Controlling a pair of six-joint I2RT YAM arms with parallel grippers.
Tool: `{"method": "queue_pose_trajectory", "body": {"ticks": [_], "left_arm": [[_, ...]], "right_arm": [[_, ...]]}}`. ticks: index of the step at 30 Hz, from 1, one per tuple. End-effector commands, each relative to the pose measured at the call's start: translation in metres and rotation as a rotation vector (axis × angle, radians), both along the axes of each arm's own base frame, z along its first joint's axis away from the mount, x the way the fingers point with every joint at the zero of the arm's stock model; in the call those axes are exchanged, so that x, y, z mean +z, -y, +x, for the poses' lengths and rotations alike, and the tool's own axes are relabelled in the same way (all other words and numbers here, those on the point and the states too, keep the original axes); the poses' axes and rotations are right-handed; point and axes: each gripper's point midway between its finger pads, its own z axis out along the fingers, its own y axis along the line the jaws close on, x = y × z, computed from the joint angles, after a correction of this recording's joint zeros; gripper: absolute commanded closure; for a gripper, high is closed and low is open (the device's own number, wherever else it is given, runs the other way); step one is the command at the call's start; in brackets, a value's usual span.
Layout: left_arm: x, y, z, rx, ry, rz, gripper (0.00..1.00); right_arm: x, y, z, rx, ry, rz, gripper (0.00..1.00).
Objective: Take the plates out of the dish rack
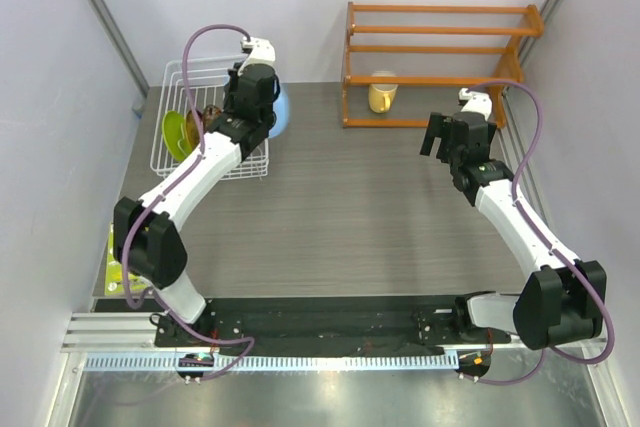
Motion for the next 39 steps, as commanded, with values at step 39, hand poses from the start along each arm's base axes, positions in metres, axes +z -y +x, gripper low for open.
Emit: {"method": "queue_pose_trajectory", "body": {"ticks": [39], "left_arm": [[-0.075,0.182,-0.070,-0.615,-0.240,-0.929,1.00]], "right_arm": [[0.041,-0.141,-0.031,0.557,-0.052,0.709,0.26]]}}
